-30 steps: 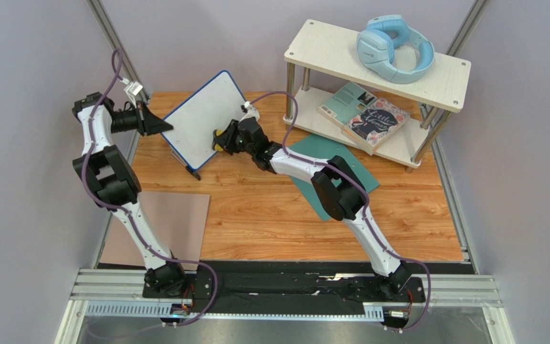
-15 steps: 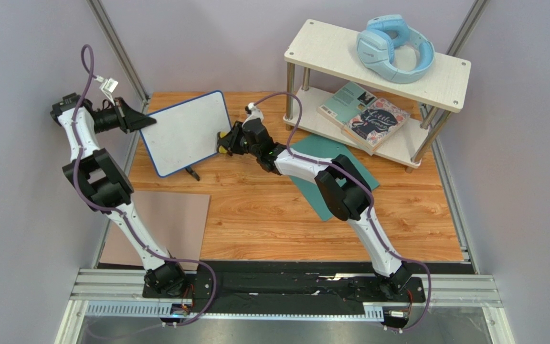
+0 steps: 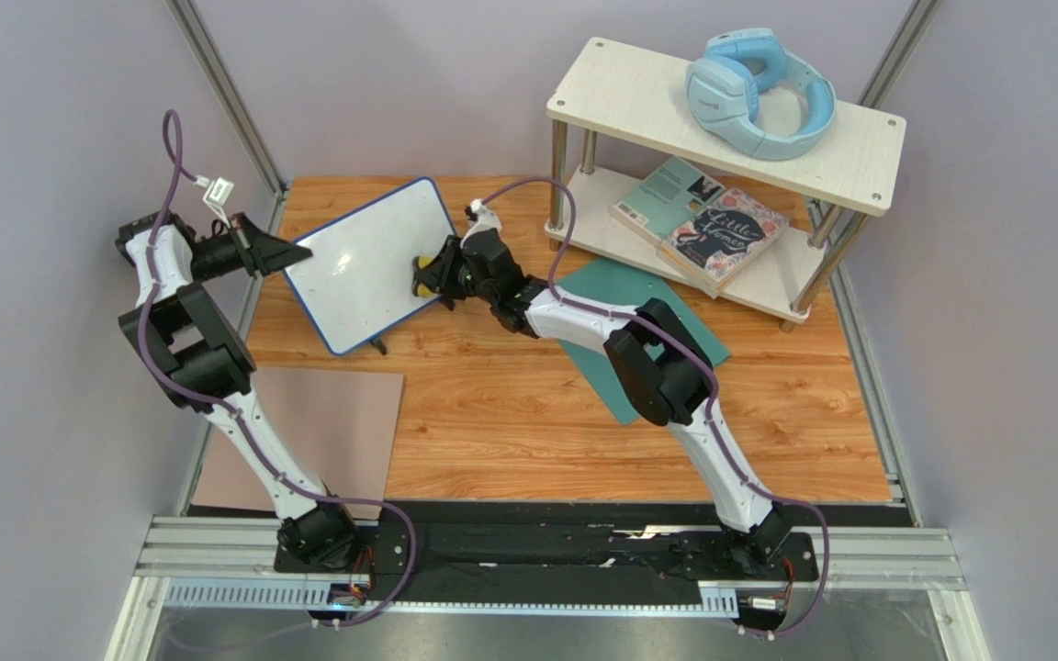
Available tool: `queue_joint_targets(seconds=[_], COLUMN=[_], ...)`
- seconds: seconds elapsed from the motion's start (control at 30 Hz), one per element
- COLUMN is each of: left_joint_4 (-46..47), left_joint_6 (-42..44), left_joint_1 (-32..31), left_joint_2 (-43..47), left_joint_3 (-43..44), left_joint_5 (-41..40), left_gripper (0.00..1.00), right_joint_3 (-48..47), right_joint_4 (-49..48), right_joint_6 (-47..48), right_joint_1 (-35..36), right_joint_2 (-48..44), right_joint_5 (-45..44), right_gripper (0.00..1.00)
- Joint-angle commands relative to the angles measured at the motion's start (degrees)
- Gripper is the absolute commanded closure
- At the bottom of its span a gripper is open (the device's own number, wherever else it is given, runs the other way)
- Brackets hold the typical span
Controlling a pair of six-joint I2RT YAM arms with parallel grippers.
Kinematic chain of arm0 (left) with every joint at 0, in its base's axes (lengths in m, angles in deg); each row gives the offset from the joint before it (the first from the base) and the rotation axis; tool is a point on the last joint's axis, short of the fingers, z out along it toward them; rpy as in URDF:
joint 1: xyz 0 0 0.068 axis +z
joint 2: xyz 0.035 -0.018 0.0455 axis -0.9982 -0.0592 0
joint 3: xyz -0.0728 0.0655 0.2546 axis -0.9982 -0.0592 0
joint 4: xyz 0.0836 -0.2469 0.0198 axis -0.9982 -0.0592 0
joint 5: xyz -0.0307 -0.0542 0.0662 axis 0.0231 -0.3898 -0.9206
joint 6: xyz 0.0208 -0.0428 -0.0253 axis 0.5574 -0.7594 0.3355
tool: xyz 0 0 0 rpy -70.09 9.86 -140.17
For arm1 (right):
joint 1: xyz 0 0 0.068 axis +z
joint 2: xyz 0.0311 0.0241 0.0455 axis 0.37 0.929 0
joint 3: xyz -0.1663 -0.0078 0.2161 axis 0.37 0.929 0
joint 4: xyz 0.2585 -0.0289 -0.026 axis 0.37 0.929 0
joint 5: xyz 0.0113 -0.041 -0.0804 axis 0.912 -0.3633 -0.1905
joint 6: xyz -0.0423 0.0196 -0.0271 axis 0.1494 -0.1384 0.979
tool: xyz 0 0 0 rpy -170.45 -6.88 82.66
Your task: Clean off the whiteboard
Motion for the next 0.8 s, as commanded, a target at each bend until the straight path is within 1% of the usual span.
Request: queue_joint_targets(seconds=[0.0,0.1,0.13,0.23,0.3,0.43,0.63,0.77], left_joint_4=[-20.28,-20.28,-20.28,-20.28,-20.28,-20.28,-20.28,-20.28], left_joint_6=[5.57,6.62,6.97,6.8,6.54,5.93,3.99,4.07], left_joint_1=[0.08,0.08,0.16,0.08,0.08,0.16,0.16,0.16], left_joint_2=[2.19,1.49,1.31,0.43,-0.27,-1.41,-3.35,-3.62], left_joint_3=[-2.77,-3.03,-2.94,-1.45,0.22,2.59,6.63,6.38], left_joint_5=[0.59,0.06,-0.29,-1.7,-2.66,-3.02,0.85,-0.02], left_gripper=[1.0,1.0,1.0,1.0,1.0,1.0,1.0,1.0], right_joint_3=[-5.73,-9.43,-12.58,-16.64,-16.91,-14.81,-13.22,-12.35], right_joint_4=[0.42,2.79,4.45,6.66,6.67,6.23,5.44,5.88], right_joint_6=[3.24,5.61,6.14,7.81,8.34,8.69,9.05,8.7], right_joint_1=[2.03,3.26,4.05,5.63,6.16,6.34,5.82,5.64], right_joint_2=[-0.05,3.11,4.09,7.34,8.48,7.97,6.82,6.38], right_joint_5=[-0.44,-1.41,-1.41,-4.56,-5.27,-8.34,-9.5,-10.63], right_gripper=[1.0,1.0,1.0,1.0,1.0,1.0,1.0,1.0])
